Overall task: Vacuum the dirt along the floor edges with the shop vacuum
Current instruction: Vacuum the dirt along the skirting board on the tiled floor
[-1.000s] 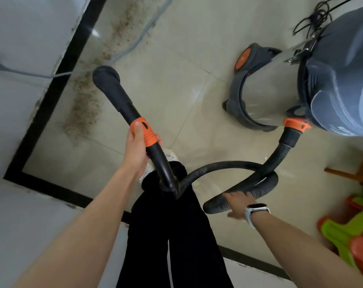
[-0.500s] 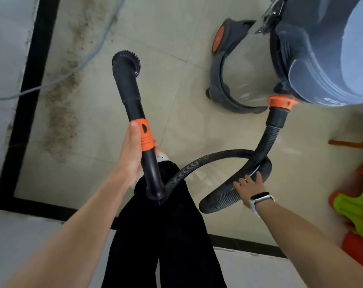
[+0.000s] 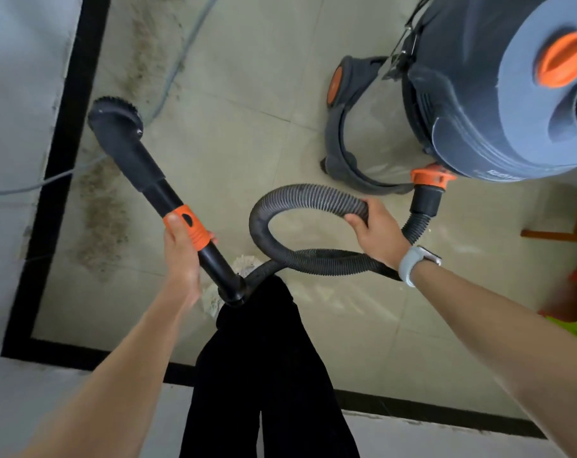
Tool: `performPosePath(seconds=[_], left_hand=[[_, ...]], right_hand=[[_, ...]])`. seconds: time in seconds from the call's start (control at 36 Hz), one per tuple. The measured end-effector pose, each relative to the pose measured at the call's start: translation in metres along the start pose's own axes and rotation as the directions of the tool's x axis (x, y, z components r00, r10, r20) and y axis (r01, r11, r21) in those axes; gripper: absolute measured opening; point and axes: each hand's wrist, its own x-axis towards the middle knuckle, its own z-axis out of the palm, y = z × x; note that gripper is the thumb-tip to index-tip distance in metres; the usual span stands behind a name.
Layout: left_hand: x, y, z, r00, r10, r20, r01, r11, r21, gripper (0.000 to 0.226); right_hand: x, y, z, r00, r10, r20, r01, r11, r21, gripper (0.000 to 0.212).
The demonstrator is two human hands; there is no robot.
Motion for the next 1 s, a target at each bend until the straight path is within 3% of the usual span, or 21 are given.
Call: performPosePath(seconds=[0.11, 0.17, 0.25, 0.31, 0.42, 0.64, 0.78, 0.83, 0.92, 1.0], left_hand=[[0.0, 0.01, -0.018, 0.998, -0.051, -0.045, 0.045, 0.992, -0.118, 0.049], [-0.004, 0.018, -0.026, 0.992, -0.12, -0.046, 0.107, 0.969, -0.222, 0.048], [-0.013, 0.027, -0.044, 0.964, -0.265, 0.022, 0.256, 0.903, -0.346, 0.056], [-0.021, 0.026, -0.055, 0.929, -0.355, 0.102, 0.367, 0.856, -0.364, 0.062], [-0.045, 0.015, -0.067, 0.859, -0.442, 0.259, 0.511, 0.772, -0.378, 0.065], [-0.062, 0.026, -0.085, 0.806, -0.44, 0.396, 0.592, 0.615, -0.521, 0.066], [-0.067, 0.042, -0.104, 0.841, -0.4, 0.365, 0.541, 0.621, -0.567, 0.066], [-0.068, 0.045, -0.11, 0.855, -0.387, 0.344, 0.517, 0.598, -0.613, 0.066], [-0.072, 0.053, -0.118, 0.858, -0.394, 0.33, 0.502, 0.505, -0.702, 0.065], [-0.077, 0.058, -0.126, 0.877, -0.385, 0.289, 0.449, 0.441, -0.777, 0.065]], right_hand=[[0.021, -0.032, -0.003, 0.99, 0.092, -0.103, -0.091, 0.996, 0.013, 0.051], [0.028, -0.048, 0.003, 0.994, 0.074, -0.076, -0.084, 0.986, -0.145, 0.051], [0.029, -0.069, 0.019, 0.999, -0.035, -0.002, 0.03, 0.885, -0.465, 0.047], [0.028, -0.081, 0.031, 0.992, -0.122, 0.04, 0.124, 0.829, -0.546, 0.045], [0.022, -0.099, 0.051, 0.984, -0.131, 0.117, 0.175, 0.783, -0.597, 0.043], [-0.027, -0.085, 0.079, 0.955, -0.096, 0.28, 0.259, 0.729, -0.634, 0.045], [-0.041, -0.092, 0.062, 0.95, -0.059, 0.308, 0.22, 0.825, -0.52, 0.036], [-0.056, -0.106, 0.054, 0.93, -0.071, 0.361, 0.215, 0.901, -0.376, 0.036], [-0.096, -0.141, 0.046, 0.826, -0.112, 0.552, 0.122, 0.992, 0.019, 0.043], [-0.133, -0.177, 0.049, 0.716, -0.165, 0.678, 0.055, 0.982, 0.182, 0.048]])
